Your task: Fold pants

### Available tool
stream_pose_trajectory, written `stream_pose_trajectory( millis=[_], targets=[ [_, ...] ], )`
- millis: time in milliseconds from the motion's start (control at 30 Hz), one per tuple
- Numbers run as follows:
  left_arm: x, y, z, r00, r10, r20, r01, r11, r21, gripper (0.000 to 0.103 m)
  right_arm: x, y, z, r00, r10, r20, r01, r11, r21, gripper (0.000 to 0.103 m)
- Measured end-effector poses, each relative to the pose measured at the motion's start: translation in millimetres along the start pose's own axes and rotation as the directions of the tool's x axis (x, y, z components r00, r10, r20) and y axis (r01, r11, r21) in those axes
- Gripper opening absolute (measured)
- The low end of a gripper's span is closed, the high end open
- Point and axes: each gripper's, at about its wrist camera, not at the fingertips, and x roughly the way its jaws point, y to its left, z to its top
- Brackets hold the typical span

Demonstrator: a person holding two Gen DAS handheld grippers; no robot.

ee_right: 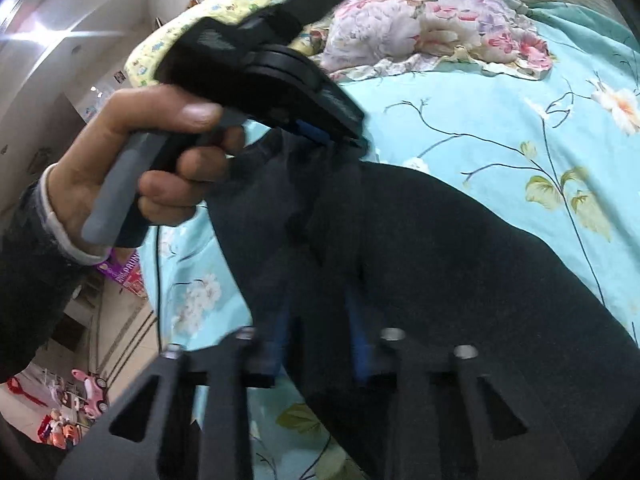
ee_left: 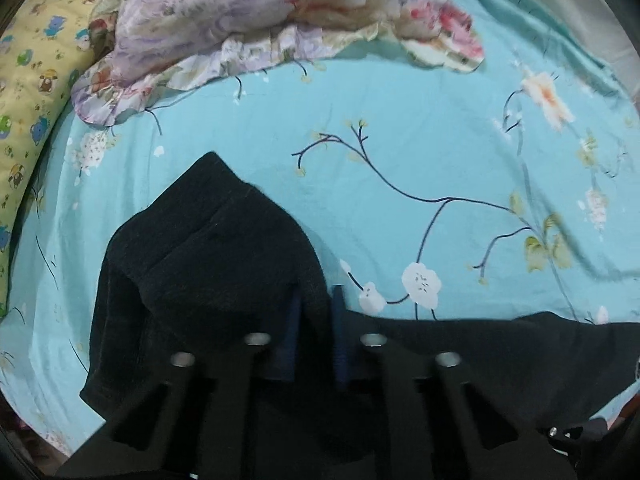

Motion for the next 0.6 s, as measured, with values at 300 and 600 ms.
stream_pose_trajectory(
  millis=[300, 600],
  targets=[
    [-68, 46, -59, 0.961, -0.153, 0.232, 0.189, 0.972, -0.141, 0.004, -27, 20, 9, 0.998, 0.019, 0.065, -0.016, 0.999, -0.051, 0.006],
    [-83, 99, -132, 0.883, -0.27, 0.384, 0.395, 0.869, -0.297, 0.004, -28, 41, -2, 0.999, 0.014, 0.034, -0.01, 0.993, -0.114, 0.006]
  ],
)
